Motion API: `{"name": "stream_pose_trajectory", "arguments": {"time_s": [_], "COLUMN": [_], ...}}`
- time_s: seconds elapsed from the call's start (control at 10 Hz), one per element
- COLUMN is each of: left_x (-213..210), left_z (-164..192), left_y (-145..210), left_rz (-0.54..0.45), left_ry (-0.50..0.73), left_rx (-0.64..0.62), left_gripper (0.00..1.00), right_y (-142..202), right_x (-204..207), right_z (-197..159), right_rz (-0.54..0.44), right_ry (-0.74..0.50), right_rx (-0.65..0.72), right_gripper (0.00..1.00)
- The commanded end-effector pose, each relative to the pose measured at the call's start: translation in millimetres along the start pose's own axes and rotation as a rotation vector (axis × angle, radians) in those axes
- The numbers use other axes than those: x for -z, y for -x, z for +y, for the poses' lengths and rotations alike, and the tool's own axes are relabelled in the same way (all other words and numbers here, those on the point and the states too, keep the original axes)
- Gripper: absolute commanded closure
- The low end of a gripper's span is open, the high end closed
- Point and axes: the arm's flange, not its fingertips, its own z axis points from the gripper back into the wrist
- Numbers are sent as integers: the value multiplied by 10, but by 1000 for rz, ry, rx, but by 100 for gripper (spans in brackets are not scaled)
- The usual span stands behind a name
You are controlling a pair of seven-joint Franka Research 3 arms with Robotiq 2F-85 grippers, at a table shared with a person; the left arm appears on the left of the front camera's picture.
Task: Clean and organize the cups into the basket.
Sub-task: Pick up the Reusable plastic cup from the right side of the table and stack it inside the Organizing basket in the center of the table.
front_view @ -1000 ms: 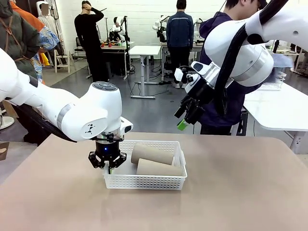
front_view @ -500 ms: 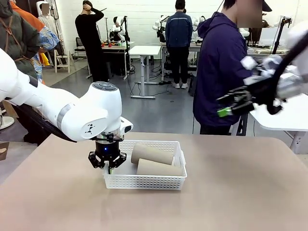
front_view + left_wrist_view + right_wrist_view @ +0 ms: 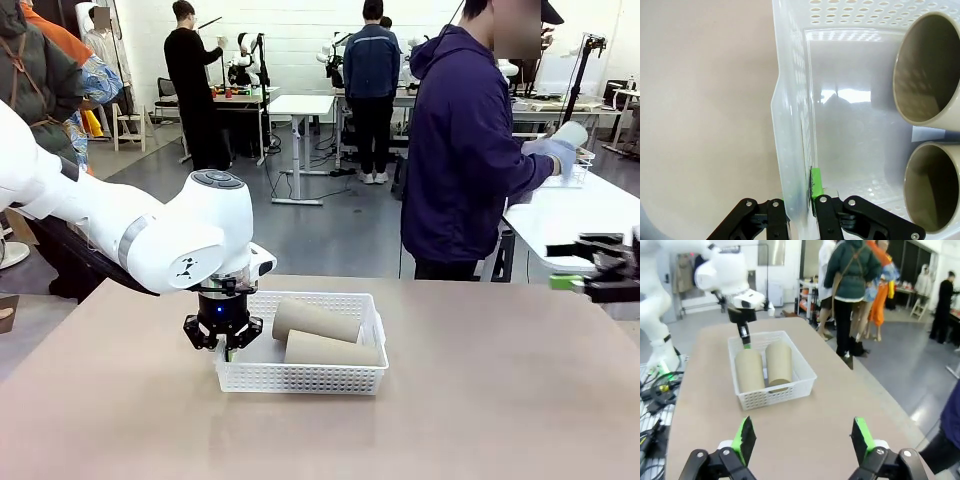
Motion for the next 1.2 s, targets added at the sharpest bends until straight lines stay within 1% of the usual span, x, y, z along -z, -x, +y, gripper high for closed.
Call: {"name": "stream_pose_trajectory", "arguments": {"time_s": [0.0,0.1,0.2,0.3,0.4,0.6,0.8,1.0,1.1], "left_x": [3,3,3,3,3,3,3,3,3], "left_z": [-5,-5,-5,-5,-5,-5,-5,-5,-5], "left_y": [21,21,21,21,21,21,21,21,21], "left_rz": [-10,-10,-10,-10,-10,-10,-10,-10,-10], "left_ry": [-16,-16,-16,-16,-16,-16,-16,-16,-16], "left_rx": [-3,-3,-3,-3,-3,-3,-3,-3,-3], "left_gripper": [100,100,100,100,100,100,100,100,100], "right_y": [24,46,68,83,117,229,309,323,368], "right_x": [-480,-721,-936,-1059,-1095,-978,-830,-750,-791], "right_z": [294,352,375,376,336,160,6,-74,53], "right_rz": [-28,-6,-26,-61,-57,-26,30,53,0], "right_ry": [-42,-45,-36,-18,-37,-88,-110,-127,-102], "right_rx": [-55,-65,-70,-68,-49,7,62,87,47], "right_gripper": [0,0,0,0,0,0,0,0,0]}}
